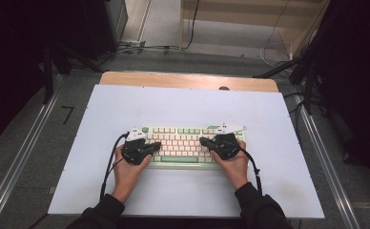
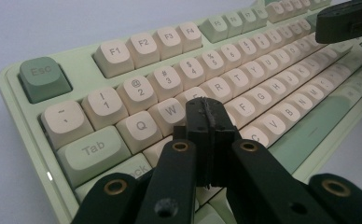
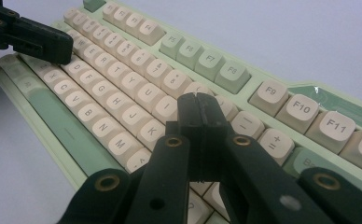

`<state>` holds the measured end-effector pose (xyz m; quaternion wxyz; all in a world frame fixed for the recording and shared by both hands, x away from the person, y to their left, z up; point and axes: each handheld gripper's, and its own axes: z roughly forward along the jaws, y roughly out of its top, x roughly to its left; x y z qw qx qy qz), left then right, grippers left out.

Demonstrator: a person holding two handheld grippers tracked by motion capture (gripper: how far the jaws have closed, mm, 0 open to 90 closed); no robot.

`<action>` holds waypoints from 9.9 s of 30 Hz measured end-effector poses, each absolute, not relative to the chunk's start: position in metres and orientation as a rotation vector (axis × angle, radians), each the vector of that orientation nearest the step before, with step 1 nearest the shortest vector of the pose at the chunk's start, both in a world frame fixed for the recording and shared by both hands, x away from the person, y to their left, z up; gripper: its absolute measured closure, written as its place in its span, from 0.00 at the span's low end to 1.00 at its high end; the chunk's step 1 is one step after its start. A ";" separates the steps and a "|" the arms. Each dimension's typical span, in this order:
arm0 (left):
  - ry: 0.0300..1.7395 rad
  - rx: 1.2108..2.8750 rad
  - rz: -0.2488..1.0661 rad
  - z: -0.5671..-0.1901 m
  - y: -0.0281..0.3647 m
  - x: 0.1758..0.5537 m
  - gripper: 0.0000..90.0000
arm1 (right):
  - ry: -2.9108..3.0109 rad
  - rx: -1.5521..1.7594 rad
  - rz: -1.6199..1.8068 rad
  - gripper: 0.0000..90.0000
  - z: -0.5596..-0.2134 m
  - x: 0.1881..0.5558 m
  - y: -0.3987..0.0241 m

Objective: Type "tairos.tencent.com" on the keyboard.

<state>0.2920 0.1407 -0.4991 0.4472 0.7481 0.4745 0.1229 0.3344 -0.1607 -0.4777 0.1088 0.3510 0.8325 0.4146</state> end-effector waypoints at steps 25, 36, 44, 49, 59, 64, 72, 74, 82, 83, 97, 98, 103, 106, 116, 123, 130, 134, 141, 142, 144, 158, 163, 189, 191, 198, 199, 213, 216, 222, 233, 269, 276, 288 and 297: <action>1.153 1.778 0.311 -0.493 0.144 0.288 1.00 | 2.452 1.023 1.223 0.98 -0.476 0.331 -0.161; 1.155 1.775 0.315 -0.493 0.144 0.288 1.00 | 2.449 1.028 1.225 0.98 -0.475 0.330 -0.164; 1.156 1.776 0.318 -0.493 0.145 0.288 1.00 | 2.448 1.029 1.224 0.98 -0.475 0.329 -0.165; 1.157 1.775 0.316 -0.494 0.145 0.288 1.00 | 2.452 1.030 1.220 0.98 -0.476 0.328 -0.165; 1.159 1.779 0.317 -0.494 0.146 0.289 1.00 | 2.459 1.031 1.213 0.98 -0.477 0.327 -0.167; 1.160 1.778 0.315 -0.494 0.145 0.289 1.00 | 2.461 1.027 1.211 0.98 -0.478 0.326 -0.167; 1.162 1.778 0.314 -0.494 0.145 0.289 1.00 | 2.469 1.034 1.201 0.98 -0.480 0.326 -0.166; 1.161 1.780 0.314 -0.494 0.145 0.289 1.00 | 2.470 1.032 1.200 0.98 -0.481 0.326 -0.166; 1.161 1.778 0.317 -0.494 0.146 0.289 1.00 | 2.471 1.030 1.197 0.98 -0.481 0.326 -0.167; 1.161 1.779 0.317 -0.494 0.146 0.289 1.00 | 2.471 1.030 1.196 0.98 -0.481 0.326 -0.167; 1.161 1.780 0.316 -0.494 0.146 0.289 1.00 | 2.484 1.028 1.187 0.98 -0.483 0.324 -0.165; 1.161 1.779 0.316 -0.494 0.146 0.289 1.00 | 2.485 1.028 1.190 0.98 -0.483 0.324 -0.165; 1.162 1.779 0.315 -0.494 0.146 0.289 1.00 | 2.489 1.018 1.190 0.98 -0.483 0.323 -0.165; 1.163 1.779 0.315 -0.494 0.146 0.289 1.00 | 2.490 1.017 1.187 0.98 -0.482 0.323 -0.165; 1.162 1.779 0.313 -0.494 0.146 0.289 1.00 | 2.512 1.005 1.177 0.98 -0.484 0.319 -0.165; 1.161 1.780 0.311 -0.494 0.145 0.289 1.00 | 2.523 1.001 1.173 0.98 -0.485 0.317 -0.165; 1.161 1.782 0.312 -0.494 0.145 0.289 1.00 | 2.535 0.993 1.166 0.98 -0.486 0.315 -0.164; 1.159 1.784 0.309 -0.495 0.145 0.289 1.00 | 2.549 0.966 1.145 0.98 -0.489 0.314 -0.161; 1.161 1.781 0.310 -0.495 0.145 0.289 1.00 | 2.517 0.985 1.190 0.98 -0.484 0.314 -0.164; 1.160 1.782 0.311 -0.495 0.145 0.289 1.00 | 2.504 0.981 1.193 0.98 -0.483 0.314 -0.165; 1.159 1.784 0.309 -0.495 0.145 0.289 1.00 | 2.492 0.986 1.199 0.98 -0.483 0.314 -0.166; 1.157 1.784 0.304 -0.495 0.144 0.288 1.00 | 2.486 1.002 1.194 0.98 -0.484 0.317 -0.168; 1.154 1.784 0.299 -0.495 0.143 0.288 1.00 | 2.483 1.003 1.197 0.98 -0.484 0.318 -0.168; 1.117 1.784 0.274 -0.493 0.123 0.294 1.00 | 2.489 1.004 1.198 0.98 -0.484 0.318 -0.166; 1.118 1.785 0.276 -0.493 0.121 0.295 1.00 | 2.488 1.002 1.198 0.98 -0.485 0.318 -0.166; 1.108 1.795 0.281 -0.491 0.116 0.300 1.00 | 2.490 1.001 1.202 0.98 -0.484 0.318 -0.165; 1.108 1.795 0.283 -0.491 0.115 0.301 1.00 | 2.490 1.002 1.203 0.98 -0.484 0.318 -0.165; 1.126 1.802 0.275 -0.493 0.108 0.313 1.00 | 2.492 0.995 1.202 0.98 -0.484 0.318 -0.163; 1.115 1.806 0.268 -0.493 0.104 0.314 1.00 | 2.491 0.993 1.205 0.98 -0.484 0.318 -0.163; 1.120 1.819 0.256 -0.495 0.100 0.317 1.00 | 2.492 0.998 1.204 0.98 -0.484 0.318 -0.163; 1.121 1.835 0.266 -0.498 0.096 0.319 1.00 | 2.492 0.995 1.203 0.98 -0.484 0.318 -0.163; 1.108 1.809 0.288 -0.492 0.103 0.316 1.00 | 2.488 0.999 1.207 0.98 -0.483 0.318 -0.164; 1.118 1.790 0.294 -0.490 0.111 0.315 1.00 | 2.491 0.997 1.205 0.98 -0.484 0.318 -0.164; 1.141 1.777 0.306 -0.489 0.120 0.313 1.00 | 2.490 0.998 1.206 0.98 -0.484 0.318 -0.164; 1.158 1.775 0.314 -0.491 0.126 0.314 1.00 | 2.490 0.995 1.206 0.98 -0.483 0.318 -0.164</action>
